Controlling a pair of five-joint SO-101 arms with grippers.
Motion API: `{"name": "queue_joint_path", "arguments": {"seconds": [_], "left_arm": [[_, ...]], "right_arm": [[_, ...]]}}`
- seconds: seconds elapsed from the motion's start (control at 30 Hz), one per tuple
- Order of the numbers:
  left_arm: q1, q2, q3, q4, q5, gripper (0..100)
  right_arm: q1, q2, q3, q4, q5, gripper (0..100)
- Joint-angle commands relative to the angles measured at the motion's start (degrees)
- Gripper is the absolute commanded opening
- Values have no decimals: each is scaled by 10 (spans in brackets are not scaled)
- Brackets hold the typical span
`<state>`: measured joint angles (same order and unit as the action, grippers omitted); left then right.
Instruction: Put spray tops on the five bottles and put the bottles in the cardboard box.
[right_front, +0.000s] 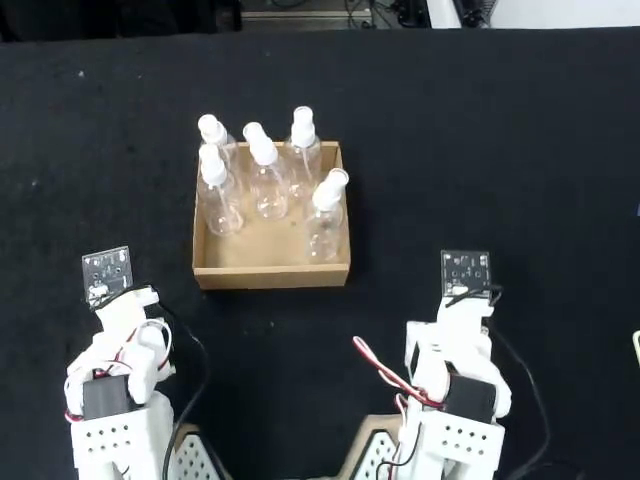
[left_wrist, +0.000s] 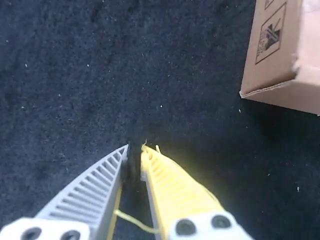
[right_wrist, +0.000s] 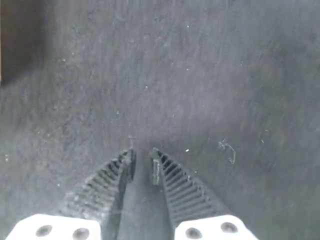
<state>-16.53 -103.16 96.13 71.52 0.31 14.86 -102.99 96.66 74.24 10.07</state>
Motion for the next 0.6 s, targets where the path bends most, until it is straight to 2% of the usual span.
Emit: {"name": "queue_joint_path", "arguments": {"seconds": [0.0, 0.17, 0.57], "left_arm": [[14, -17, 13, 11, -2, 30], [44, -19, 13, 11, -2, 30], [46, -14, 13, 11, -1, 30]], "right_arm": [[5, -55, -2, 5, -1, 11], [5, -56, -2, 5, -1, 11], [6, -56, -2, 5, -1, 11]]}}
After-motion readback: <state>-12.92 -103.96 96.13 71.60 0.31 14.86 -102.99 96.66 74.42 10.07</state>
